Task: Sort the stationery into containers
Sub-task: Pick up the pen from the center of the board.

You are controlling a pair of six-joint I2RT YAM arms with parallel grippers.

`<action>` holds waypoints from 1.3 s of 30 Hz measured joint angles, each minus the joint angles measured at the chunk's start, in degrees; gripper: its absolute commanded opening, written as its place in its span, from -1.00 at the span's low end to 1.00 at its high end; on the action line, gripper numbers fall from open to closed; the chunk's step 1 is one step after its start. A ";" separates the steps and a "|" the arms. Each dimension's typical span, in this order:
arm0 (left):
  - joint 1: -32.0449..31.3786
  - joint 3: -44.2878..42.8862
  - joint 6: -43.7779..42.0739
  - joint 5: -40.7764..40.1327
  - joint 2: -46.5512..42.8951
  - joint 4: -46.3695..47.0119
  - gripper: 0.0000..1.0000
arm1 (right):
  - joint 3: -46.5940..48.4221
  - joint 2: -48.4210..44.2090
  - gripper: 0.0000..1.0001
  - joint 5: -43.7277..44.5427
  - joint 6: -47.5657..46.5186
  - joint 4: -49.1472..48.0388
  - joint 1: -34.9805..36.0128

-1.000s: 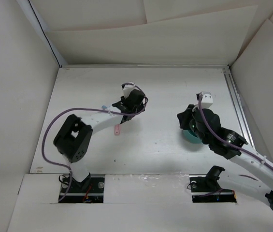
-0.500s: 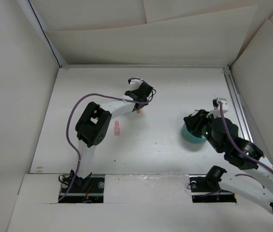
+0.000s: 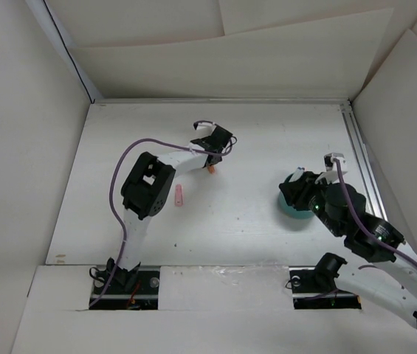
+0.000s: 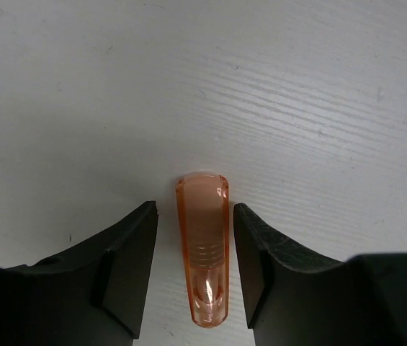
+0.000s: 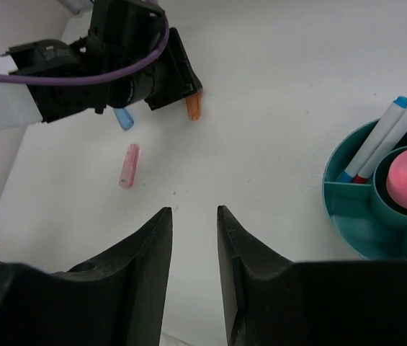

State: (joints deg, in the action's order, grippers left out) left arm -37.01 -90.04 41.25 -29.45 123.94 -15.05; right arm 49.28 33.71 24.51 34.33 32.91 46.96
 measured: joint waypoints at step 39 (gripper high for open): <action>-24.90 19.82 -1.64 5.53 -31.50 23.30 -1.00 | 2.67 6.25 0.25 6.51 3.78 0.26 -9.55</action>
State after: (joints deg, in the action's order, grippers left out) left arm -61.91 -70.22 39.62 -23.92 92.44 8.25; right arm 51.94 39.97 31.03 38.11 33.17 37.41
